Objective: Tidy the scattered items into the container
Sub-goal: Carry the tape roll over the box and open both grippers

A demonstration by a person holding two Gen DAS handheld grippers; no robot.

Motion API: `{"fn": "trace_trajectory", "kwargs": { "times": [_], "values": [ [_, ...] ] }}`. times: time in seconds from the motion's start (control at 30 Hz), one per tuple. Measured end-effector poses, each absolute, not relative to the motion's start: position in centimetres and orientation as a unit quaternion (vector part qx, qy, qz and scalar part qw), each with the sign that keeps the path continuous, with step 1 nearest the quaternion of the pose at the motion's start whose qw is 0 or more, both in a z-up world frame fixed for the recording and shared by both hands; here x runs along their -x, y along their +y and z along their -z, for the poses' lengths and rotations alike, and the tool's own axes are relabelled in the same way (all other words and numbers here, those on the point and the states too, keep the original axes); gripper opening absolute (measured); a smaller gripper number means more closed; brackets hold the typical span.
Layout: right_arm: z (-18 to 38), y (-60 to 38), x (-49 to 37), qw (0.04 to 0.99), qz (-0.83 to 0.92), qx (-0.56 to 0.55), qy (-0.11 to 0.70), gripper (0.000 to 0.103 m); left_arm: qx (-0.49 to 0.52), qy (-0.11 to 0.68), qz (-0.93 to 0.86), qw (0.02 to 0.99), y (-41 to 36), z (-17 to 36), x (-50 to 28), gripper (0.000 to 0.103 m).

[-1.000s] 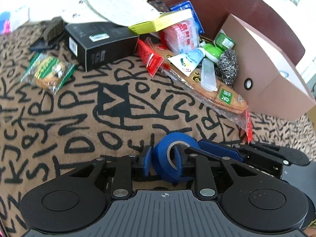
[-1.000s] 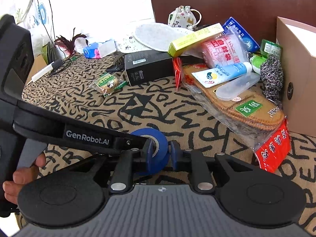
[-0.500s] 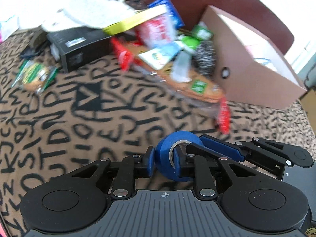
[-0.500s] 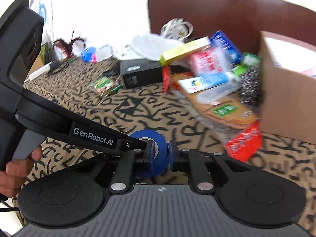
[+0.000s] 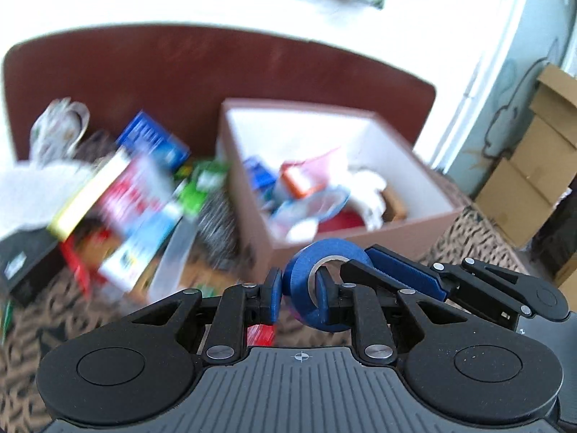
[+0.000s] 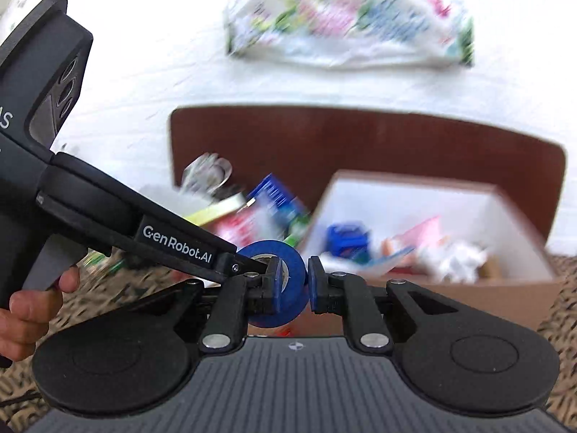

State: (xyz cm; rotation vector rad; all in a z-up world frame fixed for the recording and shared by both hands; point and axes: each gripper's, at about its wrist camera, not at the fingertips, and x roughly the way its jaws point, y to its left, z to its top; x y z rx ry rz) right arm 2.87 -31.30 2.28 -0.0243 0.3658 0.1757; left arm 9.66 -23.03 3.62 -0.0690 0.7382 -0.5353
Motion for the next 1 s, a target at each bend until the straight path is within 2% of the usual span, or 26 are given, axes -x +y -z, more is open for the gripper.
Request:
{"fn": "trace_trajectory", "kwargs": {
  "times": [0.23,0.43,0.53,0.57,0.6,0.63,0.67,0.7,0.73,0.87,0.97,1.0],
  "values": [
    [-2.8,-36.2,-7.6,0.986,-0.044,0.009,0.162,0.017,0.042,0.347,0.290,0.891,-26.9,-4.7,-15.4,0.033],
    [-1.8,-39.1,-12.0,0.983,-0.031,-0.002,0.179,0.017,0.052,0.362,0.303,0.880,-29.0,-3.2,-20.5,0.034],
    [-0.8,-39.6,-14.0,0.982,-0.026,0.003,0.189,0.017,0.063,0.377,0.306,0.872,-29.3,-1.8,-23.0,0.037],
    [-0.4,-39.9,-14.7,0.981,-0.026,0.001,0.192,0.017,0.066,0.380,0.305,0.871,-29.4,-1.4,-23.8,0.042],
    [-0.1,-40.1,-15.3,0.980,-0.027,-0.001,0.195,0.018,0.068,0.381,0.304,0.870,-29.6,-1.1,-24.4,0.054],
    [0.1,-40.4,-15.8,0.980,-0.024,-0.002,0.197,0.024,0.066,0.384,0.294,0.873,-29.7,-0.9,-24.8,0.063],
    [0.2,-40.5,-16.3,0.981,-0.010,0.001,0.193,0.030,0.060,0.381,0.277,0.880,-29.8,-0.8,-25.1,0.082],
    [0.3,-40.8,-16.5,0.982,0.007,0.005,0.187,0.046,0.056,0.373,0.259,0.889,-29.7,-0.8,-25.2,0.095],
    [0.3,-41.1,-16.5,0.983,0.015,0.006,0.180,0.056,0.060,0.357,0.255,0.897,-29.4,-0.9,-25.2,0.096],
    [0.5,-42.4,-16.1,0.985,0.017,-0.010,0.174,0.057,0.072,0.322,0.263,0.907,-28.2,-1.2,-24.6,0.100],
    [1.0,-42.4,-15.8,0.984,0.019,-0.017,0.177,0.066,0.050,0.314,0.257,0.913,-28.5,-1.2,-24.0,0.100],
    [1.1,-42.4,-15.6,0.984,0.017,-0.018,0.178,0.072,0.041,0.311,0.255,0.915,-28.8,-1.1,-23.9,0.100]
  ]
}}
